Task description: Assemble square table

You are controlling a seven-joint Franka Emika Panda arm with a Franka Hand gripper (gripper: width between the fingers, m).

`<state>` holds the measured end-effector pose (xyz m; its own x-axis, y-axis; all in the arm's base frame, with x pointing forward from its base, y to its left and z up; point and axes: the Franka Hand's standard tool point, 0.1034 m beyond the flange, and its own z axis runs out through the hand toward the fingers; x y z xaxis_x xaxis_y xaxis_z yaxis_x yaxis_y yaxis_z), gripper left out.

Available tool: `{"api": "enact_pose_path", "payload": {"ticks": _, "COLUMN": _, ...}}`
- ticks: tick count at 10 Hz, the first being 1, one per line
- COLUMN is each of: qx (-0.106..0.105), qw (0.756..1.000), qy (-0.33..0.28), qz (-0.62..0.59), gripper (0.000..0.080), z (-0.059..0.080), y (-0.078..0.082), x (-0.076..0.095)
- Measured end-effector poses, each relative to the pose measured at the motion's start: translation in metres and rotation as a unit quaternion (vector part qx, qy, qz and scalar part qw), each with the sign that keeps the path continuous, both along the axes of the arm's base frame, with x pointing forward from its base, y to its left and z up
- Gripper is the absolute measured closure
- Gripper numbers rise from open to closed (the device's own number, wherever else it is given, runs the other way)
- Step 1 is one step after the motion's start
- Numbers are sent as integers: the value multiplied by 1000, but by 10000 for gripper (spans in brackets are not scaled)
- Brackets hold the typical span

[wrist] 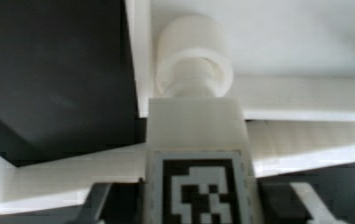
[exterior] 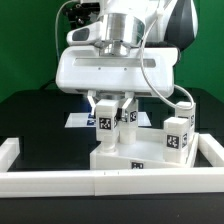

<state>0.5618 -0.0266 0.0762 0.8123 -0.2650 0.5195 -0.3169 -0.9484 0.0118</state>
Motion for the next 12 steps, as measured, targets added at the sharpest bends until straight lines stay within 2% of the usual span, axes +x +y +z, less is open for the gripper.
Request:
{"api": "enact_pose_path", "payload": {"ticks": 5, "qx": -7, "qw": 1000, "qy": -8, "qz": 4, "gripper": 509, "z": -4, "y": 1, "x": 4}}
{"api": "enact_pose_path", "payload": {"ticks": 7, "qx": -11, "qw": 1000, "qy": -11, "qz": 2, "gripper": 509, "z": -4, "y": -5, "x": 5}}
{"api": "enact_pose_path", "payload": {"ticks": 10, "qx": -8, "qw": 1000, "qy": -9, "qz": -1, "gripper": 509, "z": -4, "y": -5, "x": 7}}
{"api": "enact_pose_path", "payload": {"ticks": 11, "qx": -6, "qw": 1000, "qy": -2, "qz": -1, "gripper": 415, "z": -7, "y": -5, "x": 5}}
{"api": "enact_pose_path", "payload": {"ticks": 12, "qx": -6, "qw": 1000, "qy": -2, "qz": -1, "gripper": 415, "z": -7, "y": -5, "x": 5}}
